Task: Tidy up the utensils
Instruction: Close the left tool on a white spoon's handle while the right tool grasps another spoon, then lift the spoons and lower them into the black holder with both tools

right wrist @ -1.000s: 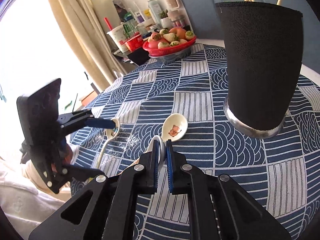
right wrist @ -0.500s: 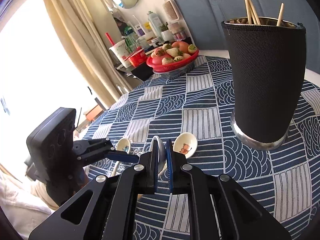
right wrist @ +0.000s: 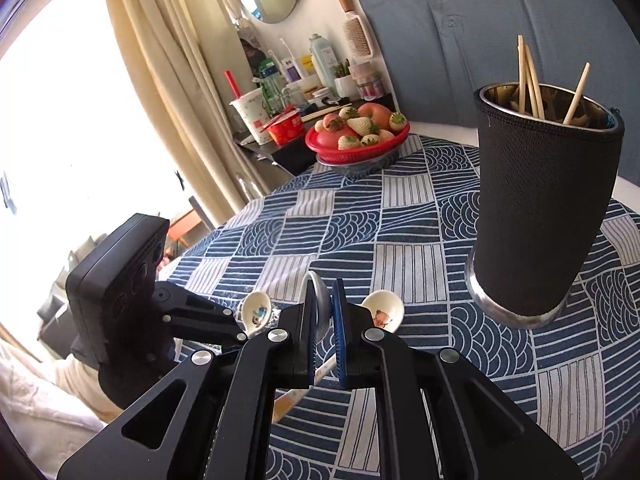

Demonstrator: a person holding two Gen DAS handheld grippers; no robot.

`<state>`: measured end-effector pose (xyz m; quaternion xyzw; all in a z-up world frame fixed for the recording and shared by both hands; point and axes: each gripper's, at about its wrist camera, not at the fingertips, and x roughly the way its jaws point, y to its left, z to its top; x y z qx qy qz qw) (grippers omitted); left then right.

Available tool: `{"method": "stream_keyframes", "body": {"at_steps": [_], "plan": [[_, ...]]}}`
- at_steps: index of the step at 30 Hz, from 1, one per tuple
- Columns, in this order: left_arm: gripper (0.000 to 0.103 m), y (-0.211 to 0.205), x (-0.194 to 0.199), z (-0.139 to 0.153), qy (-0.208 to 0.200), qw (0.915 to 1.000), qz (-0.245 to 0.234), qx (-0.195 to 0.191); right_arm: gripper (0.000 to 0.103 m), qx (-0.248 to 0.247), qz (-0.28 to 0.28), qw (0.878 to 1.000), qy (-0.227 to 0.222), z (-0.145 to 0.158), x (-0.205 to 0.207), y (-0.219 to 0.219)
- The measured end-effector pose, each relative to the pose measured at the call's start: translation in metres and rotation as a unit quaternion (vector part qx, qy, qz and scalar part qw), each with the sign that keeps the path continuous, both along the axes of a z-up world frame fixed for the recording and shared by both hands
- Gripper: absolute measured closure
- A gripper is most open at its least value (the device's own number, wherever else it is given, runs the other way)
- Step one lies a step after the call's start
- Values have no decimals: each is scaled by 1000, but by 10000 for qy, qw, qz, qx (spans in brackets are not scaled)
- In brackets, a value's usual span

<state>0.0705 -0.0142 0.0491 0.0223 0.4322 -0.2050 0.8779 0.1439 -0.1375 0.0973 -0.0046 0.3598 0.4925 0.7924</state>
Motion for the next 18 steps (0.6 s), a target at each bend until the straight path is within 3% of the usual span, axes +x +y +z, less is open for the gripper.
{"method": "stream_keyframes", "body": {"at_steps": [18], "plan": [[90,-19,53,87,-972,9934,-543,275,96,295,-805,9926,-854,93,26,-36]]}}
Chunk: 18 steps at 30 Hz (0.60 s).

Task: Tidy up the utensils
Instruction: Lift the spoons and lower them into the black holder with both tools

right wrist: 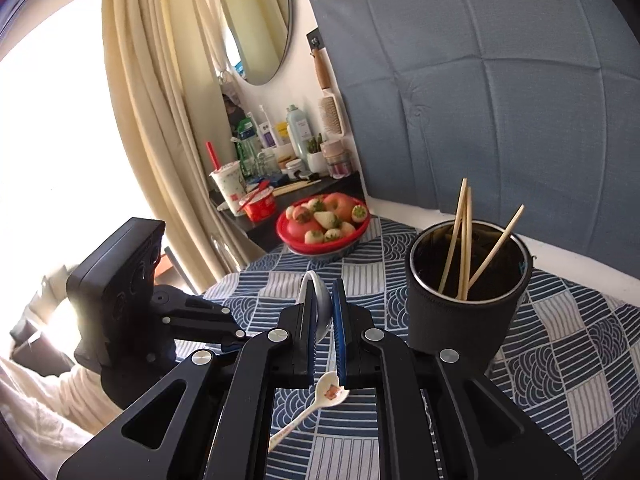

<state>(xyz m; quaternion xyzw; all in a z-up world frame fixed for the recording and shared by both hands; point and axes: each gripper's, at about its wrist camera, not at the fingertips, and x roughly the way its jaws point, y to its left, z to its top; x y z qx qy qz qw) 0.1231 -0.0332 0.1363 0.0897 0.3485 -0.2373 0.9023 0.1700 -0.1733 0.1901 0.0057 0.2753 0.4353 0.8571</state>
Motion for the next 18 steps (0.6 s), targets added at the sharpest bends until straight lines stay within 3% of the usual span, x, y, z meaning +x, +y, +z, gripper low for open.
{"method": "stream_keyframes", "body": {"at_steps": [14,18], "plan": [[90,-31,43,61,-468,9974,-547,17,96,47,-568,9966,-601,64,20,-39],[89,-37,58,71,-459,9964,-693,-155,96,-24,-718,9945,-763,77,23,-50]]}}
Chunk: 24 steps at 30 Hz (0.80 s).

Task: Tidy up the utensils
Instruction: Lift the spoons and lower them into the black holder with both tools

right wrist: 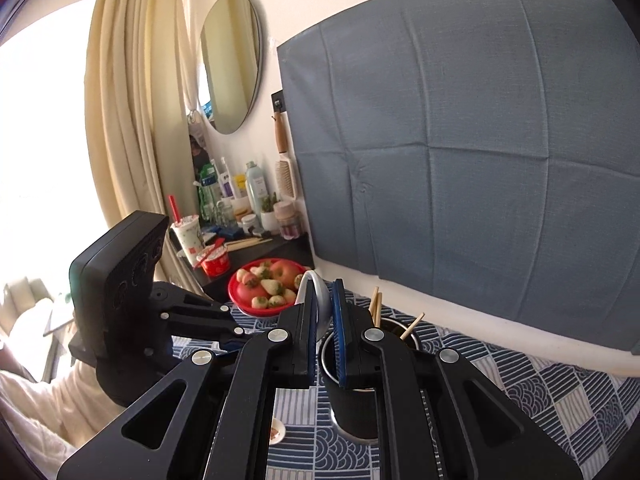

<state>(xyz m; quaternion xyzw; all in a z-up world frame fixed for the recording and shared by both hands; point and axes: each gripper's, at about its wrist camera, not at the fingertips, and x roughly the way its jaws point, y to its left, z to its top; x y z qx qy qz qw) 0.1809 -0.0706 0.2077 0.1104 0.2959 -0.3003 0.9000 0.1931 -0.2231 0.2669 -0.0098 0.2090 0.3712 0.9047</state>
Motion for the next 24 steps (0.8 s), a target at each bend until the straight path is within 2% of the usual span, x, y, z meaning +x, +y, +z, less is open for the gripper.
{"method": "stream_keyframes", "body": {"at_steps": [10,15,24], "plan": [[88,-21,44,3,128,9975,-456,-518,95,-316,-502,9981,-183,13,19,-16],[88,-27,65,-8,177,9958,-600,-665,95,-557,-697,9958,-206,8,32,-10],[87,-24,94,-40,600,9926,-612,-861,95,-1109,-795,9905,-188,-14,46,12]]}}
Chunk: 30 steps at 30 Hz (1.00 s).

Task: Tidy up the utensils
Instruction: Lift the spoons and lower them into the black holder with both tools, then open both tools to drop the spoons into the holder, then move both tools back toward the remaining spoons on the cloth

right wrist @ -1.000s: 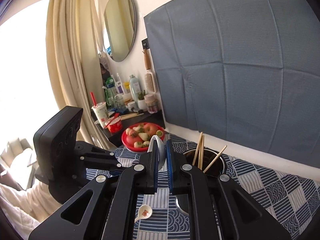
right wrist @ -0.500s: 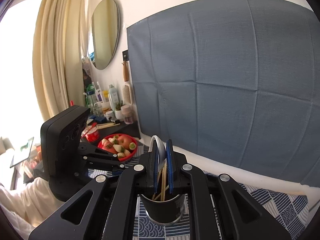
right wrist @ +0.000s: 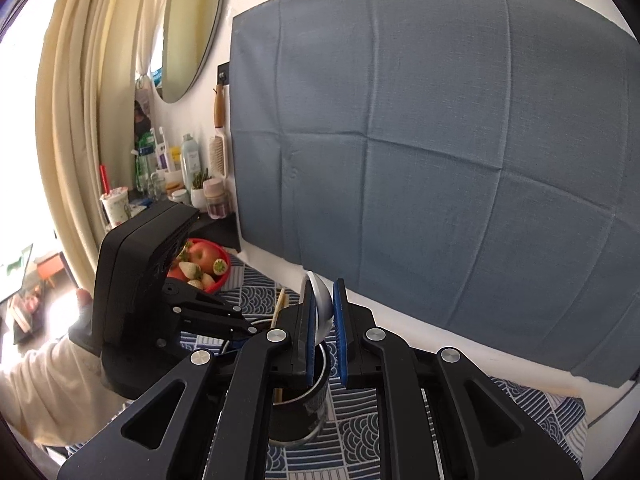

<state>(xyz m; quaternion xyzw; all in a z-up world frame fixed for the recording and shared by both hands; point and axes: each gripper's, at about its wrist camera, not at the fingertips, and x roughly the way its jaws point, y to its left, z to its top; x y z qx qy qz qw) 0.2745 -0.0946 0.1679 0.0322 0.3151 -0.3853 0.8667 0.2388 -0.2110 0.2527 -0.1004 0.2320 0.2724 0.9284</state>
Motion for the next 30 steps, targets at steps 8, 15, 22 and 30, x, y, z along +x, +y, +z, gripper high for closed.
{"method": "stream_keyframes", "body": {"at_steps": [8,15,22,30], "plan": [[87,3,7,-16,210,9998,41,22,95,-207,12,9998,80,-12,9,16],[83,10,5,-18,142,9998,63,131,95,-86,48,9997,230,-17,12,17],[31,19,-18,-3,-446,9989,109,-38,19,41,-207,9995,-219,-12,0,14],[6,35,-34,8,-743,9965,383,-35,15,228,-331,9989,-223,-5,-4,10]]}}
